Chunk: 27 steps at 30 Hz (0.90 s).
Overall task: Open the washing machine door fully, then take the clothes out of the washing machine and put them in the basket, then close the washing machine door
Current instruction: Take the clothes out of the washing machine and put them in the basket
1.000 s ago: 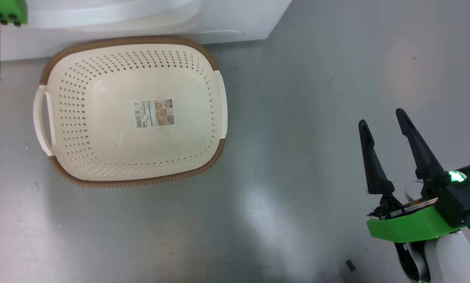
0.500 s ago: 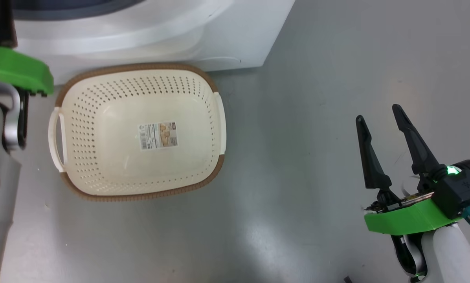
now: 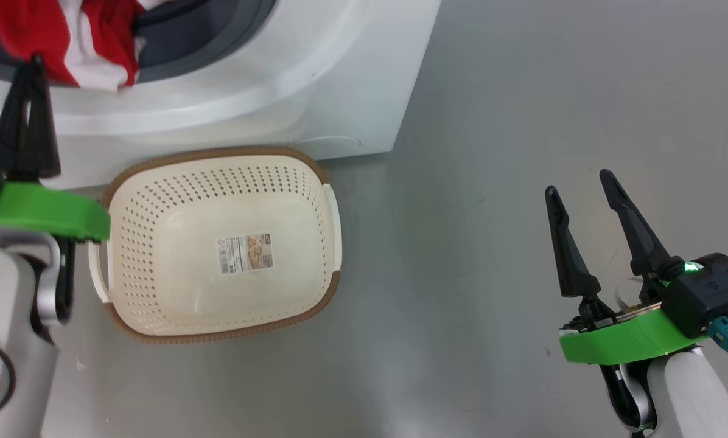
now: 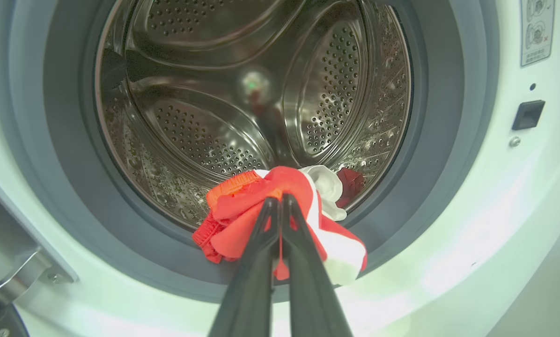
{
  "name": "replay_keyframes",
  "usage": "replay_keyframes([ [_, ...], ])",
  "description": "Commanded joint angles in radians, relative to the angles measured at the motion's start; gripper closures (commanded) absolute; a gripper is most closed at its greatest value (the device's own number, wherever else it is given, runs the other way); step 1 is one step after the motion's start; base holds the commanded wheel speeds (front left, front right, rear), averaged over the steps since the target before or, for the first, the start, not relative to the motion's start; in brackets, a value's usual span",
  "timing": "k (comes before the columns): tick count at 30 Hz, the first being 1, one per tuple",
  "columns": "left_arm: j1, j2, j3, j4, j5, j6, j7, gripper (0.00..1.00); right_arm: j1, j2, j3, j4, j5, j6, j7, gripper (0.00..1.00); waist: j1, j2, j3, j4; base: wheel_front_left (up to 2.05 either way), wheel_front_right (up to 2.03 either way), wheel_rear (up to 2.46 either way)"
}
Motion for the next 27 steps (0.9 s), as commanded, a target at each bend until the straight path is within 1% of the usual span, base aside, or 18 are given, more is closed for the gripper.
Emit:
replay_keyframes([
  [1, 0.037, 0.052, 0.044, -0.049, -0.014, 0.011, 0.005, 1.00, 0.004, -0.002, 0.021, -0.019, 0.012, 0.006, -0.006, 0.00, 0.0000, 0.0000, -0.032, -0.007, 0.00, 0.00, 0.00],
  [17, 0.341, 0.048, 0.034, -0.367, -0.028, 0.091, 0.068, 1.00, 0.034, -0.002, 0.029, 0.015, 0.026, 0.006, -0.006, 0.00, 0.0000, 0.0000, -0.192, -0.007, 0.00, 0.00, 0.00],
  [23, 0.415, 0.051, 0.028, -0.461, -0.026, 0.119, 0.102, 1.00, 0.048, -0.002, 0.031, 0.020, 0.027, 0.006, -0.006, 0.00, 0.0000, 0.0000, -0.223, -0.007, 0.00, 0.00, 0.00],
  [27, 0.446, 0.052, 0.028, -0.501, -0.028, 0.132, 0.111, 1.00, 0.056, -0.002, 0.032, 0.021, 0.026, 0.006, -0.006, 0.00, 0.0000, 0.0000, -0.237, -0.008, 0.00, 0.00, 0.00],
])
